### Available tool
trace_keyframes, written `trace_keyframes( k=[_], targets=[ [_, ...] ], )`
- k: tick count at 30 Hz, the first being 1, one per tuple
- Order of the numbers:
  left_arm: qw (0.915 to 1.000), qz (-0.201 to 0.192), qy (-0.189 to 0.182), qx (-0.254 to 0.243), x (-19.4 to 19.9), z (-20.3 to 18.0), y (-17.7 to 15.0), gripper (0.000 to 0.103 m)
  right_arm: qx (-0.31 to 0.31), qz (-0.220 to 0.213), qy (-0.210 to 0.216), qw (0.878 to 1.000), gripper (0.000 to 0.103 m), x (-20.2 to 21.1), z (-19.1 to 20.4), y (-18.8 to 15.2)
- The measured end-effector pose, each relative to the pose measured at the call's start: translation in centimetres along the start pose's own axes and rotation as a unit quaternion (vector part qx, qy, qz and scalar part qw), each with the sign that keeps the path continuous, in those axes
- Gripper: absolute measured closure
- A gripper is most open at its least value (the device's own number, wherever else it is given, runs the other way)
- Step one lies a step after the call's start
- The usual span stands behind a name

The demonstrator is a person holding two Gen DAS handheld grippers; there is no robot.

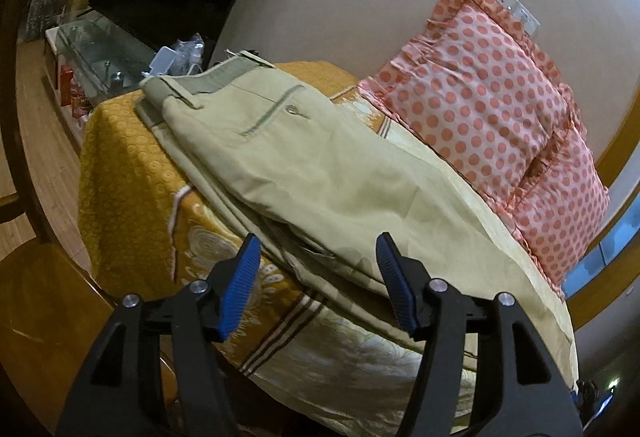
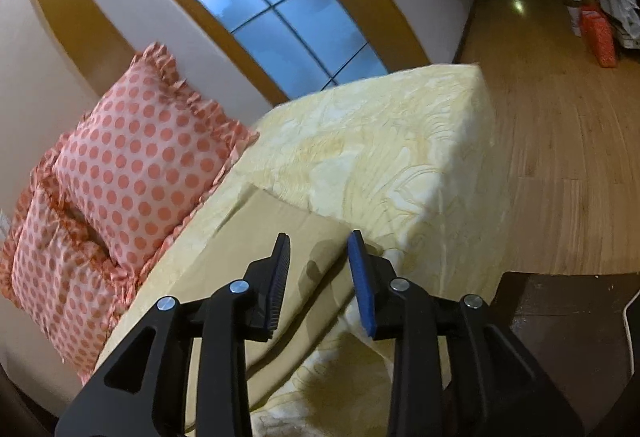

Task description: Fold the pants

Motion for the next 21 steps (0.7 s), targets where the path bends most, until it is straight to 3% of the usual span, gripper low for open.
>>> trace_keyframes(
  k=[7,12,13,14,15,18,21],
  targets=[
    [0.9998,-0.001,-0.009,-0.015,-0.1,-0.9,-0.2,0.041,0.01,0.015,0.004,1.0,0.071,0.8,0.7,-1.2],
    [0.9997,-0.001,-0.015,-0.021,-0.3,-1.7,-0.1,0.04,0.073,0.005,0.0,0.997,0.071,1.0,2.5,-2.5],
    [0.9996,-0.001,-0.018,-0.023,-0.3,-1.8,-0.1,0.04,0.082,0.004,0.002,0.997,0.076,0.8,2.8,-2.5],
    [0.9995,-0.001,-0.019,-0.025,-0.3,-1.9,-0.1,0.039,0.09,0.006,0.003,0.996,0.095,0.5,3.0,-2.5],
    [0.9995,-0.001,-0.019,-0.026,-0.3,-1.9,-0.1,0.039,0.096,0.019,0.004,0.995,0.101,-0.2,3.0,-2.6],
    [0.9995,-0.001,-0.02,-0.024,-0.3,-1.9,-0.1,0.039,0.058,0.016,0.02,0.998,0.101,0.1,2.0,-1.9],
    [0.9995,-0.006,-0.019,-0.023,-0.2,-1.8,0.0,0.039,0.046,0.0,0.008,0.999,0.101,1.6,1.2,-1.6]
  ],
)
Point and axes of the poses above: each gripper's, at about its wrist camera, not at the fingertips, and x roughly against the way its jaws point, z to its left, y to its top, the point moved 2 cm from there along -x, roughly the way its jaws point, and after that the axes turned 5 degrees about -z, right-handed, at the moved point
